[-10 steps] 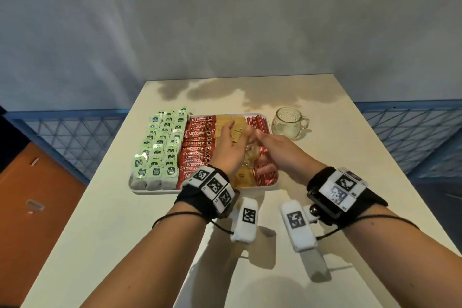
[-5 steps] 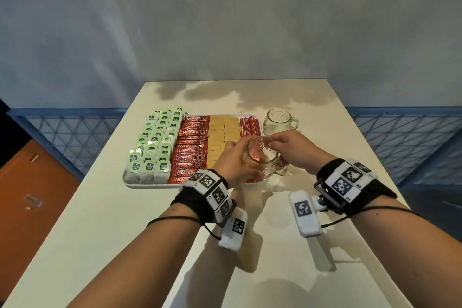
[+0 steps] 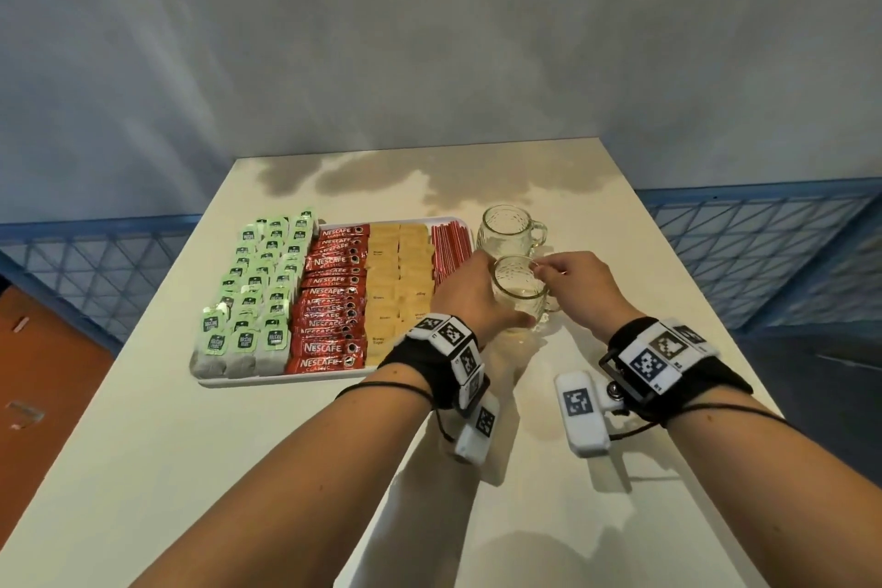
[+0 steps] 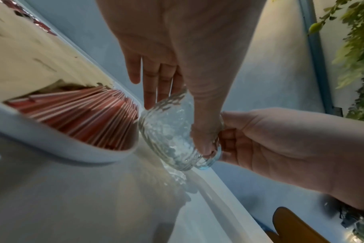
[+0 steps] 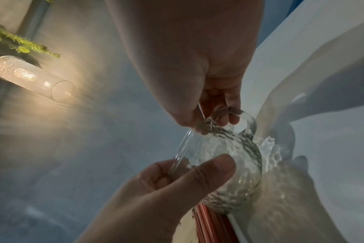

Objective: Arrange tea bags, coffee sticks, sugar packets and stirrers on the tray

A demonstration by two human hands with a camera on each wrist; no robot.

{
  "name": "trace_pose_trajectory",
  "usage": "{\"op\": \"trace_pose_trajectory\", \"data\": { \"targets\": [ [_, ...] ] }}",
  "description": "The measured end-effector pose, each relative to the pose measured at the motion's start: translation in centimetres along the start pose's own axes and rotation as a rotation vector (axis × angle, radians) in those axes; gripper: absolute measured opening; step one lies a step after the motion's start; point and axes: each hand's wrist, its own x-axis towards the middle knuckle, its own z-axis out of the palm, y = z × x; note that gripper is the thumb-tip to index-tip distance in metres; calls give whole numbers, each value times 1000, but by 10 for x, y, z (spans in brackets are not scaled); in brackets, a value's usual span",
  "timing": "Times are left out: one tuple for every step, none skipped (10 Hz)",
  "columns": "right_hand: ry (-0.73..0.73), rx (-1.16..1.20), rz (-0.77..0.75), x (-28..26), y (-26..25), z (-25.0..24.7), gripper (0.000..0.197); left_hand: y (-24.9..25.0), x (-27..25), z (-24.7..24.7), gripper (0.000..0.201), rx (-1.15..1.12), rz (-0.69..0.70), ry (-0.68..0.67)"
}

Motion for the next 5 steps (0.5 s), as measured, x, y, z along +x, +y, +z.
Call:
{"op": "trace_pose_trajectory", "data": {
  "targets": [
    [20, -7, 11, 2, 5, -1, 25, 2, 6, 6, 82, 21, -1, -10],
    [21, -41, 2, 4, 9, -2, 24, -2, 11, 18, 87, 51, -18, -14],
    [16, -52, 4, 4, 10, -3, 24, -1, 12, 22, 91, 128, -24, -8],
    [-8, -90, -7, 5, 10, -2, 30, 4, 8, 17, 96, 266, -29, -27],
    [17, -146, -40, 7, 6, 0, 45, 4, 3, 7, 103, 302, -32, -24]
  ]
}}
